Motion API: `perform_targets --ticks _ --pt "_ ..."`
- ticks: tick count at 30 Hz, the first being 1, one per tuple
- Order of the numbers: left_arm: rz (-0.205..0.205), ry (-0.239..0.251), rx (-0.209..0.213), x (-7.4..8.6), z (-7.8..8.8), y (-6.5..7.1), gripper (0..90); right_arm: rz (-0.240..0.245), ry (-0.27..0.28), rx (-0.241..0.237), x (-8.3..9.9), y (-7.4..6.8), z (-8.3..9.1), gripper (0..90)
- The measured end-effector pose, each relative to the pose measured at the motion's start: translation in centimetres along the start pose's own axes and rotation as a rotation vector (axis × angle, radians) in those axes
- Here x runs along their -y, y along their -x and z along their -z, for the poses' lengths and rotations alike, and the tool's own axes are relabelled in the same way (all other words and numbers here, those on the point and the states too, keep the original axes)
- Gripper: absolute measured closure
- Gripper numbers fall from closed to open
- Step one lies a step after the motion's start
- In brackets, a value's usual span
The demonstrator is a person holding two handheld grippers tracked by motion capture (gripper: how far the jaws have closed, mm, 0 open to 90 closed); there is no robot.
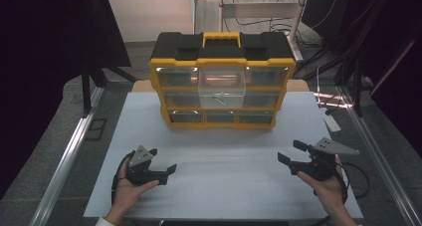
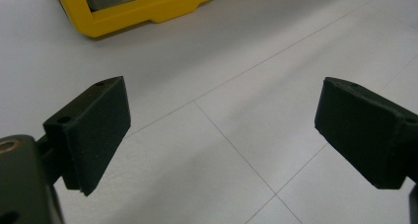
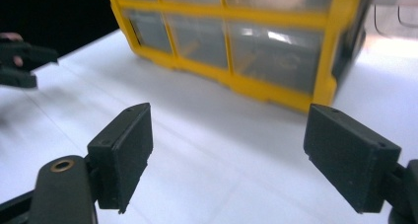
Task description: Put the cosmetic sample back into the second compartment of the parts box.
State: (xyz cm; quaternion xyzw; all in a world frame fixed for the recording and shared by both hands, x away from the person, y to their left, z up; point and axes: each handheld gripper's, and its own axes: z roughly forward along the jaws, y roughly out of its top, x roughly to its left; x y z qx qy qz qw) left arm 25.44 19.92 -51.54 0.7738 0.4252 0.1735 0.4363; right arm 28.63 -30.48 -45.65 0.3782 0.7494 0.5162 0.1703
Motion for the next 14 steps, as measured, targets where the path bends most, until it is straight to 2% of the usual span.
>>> perform_targets --ticks 5,14 --pt "-0.003 -0.002 0.005 -0.1 -0.1 0.1 7.4 -0.006 -0.049 0.016 2.4 0.6 -0.3 19.3" --pt "-0.006 0.002 0.011 -0.2 0.0 0.3 7.4 -0.016 -0.043 0.036 3.3 1.2 -0.2 19.4"
